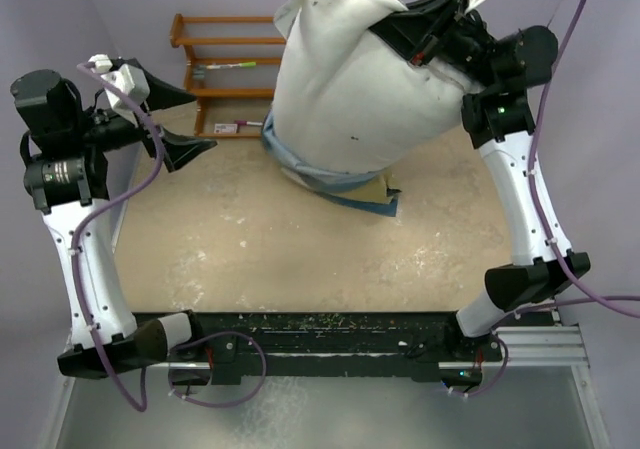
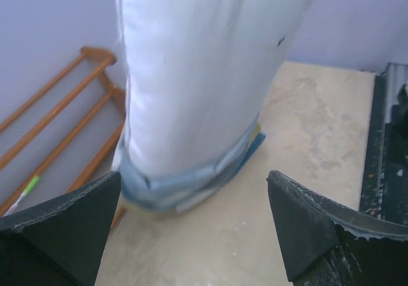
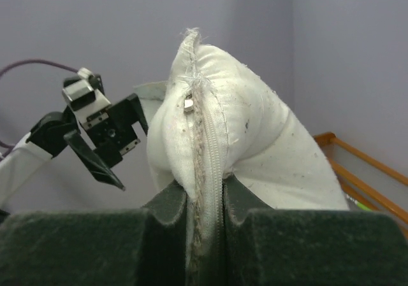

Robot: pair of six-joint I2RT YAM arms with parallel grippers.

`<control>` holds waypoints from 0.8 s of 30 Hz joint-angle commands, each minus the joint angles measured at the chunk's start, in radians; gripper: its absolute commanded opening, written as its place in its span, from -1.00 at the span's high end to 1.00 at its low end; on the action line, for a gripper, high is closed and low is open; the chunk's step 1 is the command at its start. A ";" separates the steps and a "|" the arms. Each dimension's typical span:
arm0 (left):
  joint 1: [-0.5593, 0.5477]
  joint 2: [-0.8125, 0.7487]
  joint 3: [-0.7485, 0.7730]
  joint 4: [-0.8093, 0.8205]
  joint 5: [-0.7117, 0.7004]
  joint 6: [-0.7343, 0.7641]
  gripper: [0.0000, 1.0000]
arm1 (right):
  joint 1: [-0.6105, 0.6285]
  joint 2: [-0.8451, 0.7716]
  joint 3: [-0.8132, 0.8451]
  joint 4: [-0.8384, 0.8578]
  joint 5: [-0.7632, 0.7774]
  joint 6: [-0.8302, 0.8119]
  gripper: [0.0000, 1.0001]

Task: Remove the pillowcase from the pillow
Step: Remove the pillow from the pillowcase.

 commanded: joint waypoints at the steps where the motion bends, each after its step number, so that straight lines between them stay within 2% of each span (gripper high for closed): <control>1: -0.124 -0.003 -0.052 0.545 -0.012 -0.523 -0.99 | 0.029 -0.027 0.210 -0.050 0.015 -0.093 1.00; 4: -0.205 0.080 0.059 0.376 -0.038 -0.457 -0.99 | 0.029 -0.043 0.314 -0.173 0.034 -0.213 1.00; 6: -0.229 0.092 0.068 0.321 -0.044 -0.408 -0.99 | 0.029 -0.050 0.335 -0.162 0.040 -0.218 1.00; 8: -0.253 0.075 0.048 0.333 -0.050 -0.407 -0.99 | 0.029 -0.038 0.335 -0.127 0.014 -0.164 1.00; 13: -0.330 0.078 0.063 0.275 -0.070 -0.443 -0.99 | 0.072 -0.063 0.149 -0.040 0.033 -0.156 1.00; 16: -0.346 0.091 0.065 0.320 -0.008 -0.551 -0.99 | 0.127 -0.050 0.143 -0.105 0.062 -0.253 1.00; 21: -0.363 0.061 -0.018 0.616 0.111 -0.830 -0.99 | 0.147 -0.006 0.215 -0.176 0.070 -0.315 1.00; 22: -0.363 0.051 -0.020 0.619 0.103 -0.817 -0.99 | 0.146 -0.006 0.234 -0.203 0.071 -0.343 1.00; 24: -0.362 0.035 0.013 0.506 0.037 -0.695 -0.99 | 0.146 -0.019 0.274 -0.265 0.092 -0.429 1.00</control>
